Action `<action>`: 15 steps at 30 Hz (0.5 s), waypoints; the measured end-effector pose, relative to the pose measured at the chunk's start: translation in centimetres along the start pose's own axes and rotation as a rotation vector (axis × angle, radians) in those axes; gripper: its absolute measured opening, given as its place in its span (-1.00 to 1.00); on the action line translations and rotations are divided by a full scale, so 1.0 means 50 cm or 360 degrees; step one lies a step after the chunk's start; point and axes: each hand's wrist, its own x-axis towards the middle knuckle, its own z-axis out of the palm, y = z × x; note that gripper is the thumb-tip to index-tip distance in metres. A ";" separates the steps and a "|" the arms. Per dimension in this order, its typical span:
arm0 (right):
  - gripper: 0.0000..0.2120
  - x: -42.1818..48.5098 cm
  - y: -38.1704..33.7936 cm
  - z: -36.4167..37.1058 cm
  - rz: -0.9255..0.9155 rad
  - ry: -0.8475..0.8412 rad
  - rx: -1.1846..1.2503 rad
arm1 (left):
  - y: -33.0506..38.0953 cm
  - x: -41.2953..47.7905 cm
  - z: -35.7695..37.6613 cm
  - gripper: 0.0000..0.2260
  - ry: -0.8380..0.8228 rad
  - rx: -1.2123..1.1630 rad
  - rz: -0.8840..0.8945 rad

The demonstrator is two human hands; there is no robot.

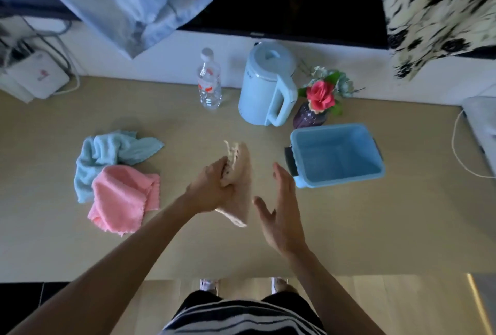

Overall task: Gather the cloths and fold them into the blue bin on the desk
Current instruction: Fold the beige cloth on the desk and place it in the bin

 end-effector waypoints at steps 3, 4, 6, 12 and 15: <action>-0.19 0.036 -0.010 -0.070 0.0170 0.0219 0.0344 | 0.094 -0.008 -0.012 -0.50 0.0232 -0.0295 0.0125; -0.14 0.048 -0.010 -0.101 0.0335 0.0209 0.0536 | 0.130 -0.011 -0.008 -0.46 0.0282 -0.0379 0.0154; -0.04 0.073 0.000 -0.162 0.0616 0.0124 0.0940 | 0.196 -0.012 0.009 -0.44 0.0315 -0.0678 0.0263; -0.24 0.127 0.099 -0.352 0.0478 0.0159 0.1026 | 0.350 0.025 0.146 -0.49 0.0448 -0.0983 0.0286; -0.31 0.153 0.139 -0.444 0.0322 -0.0002 0.0704 | 0.390 0.060 0.213 -0.43 0.0507 -0.0811 0.0218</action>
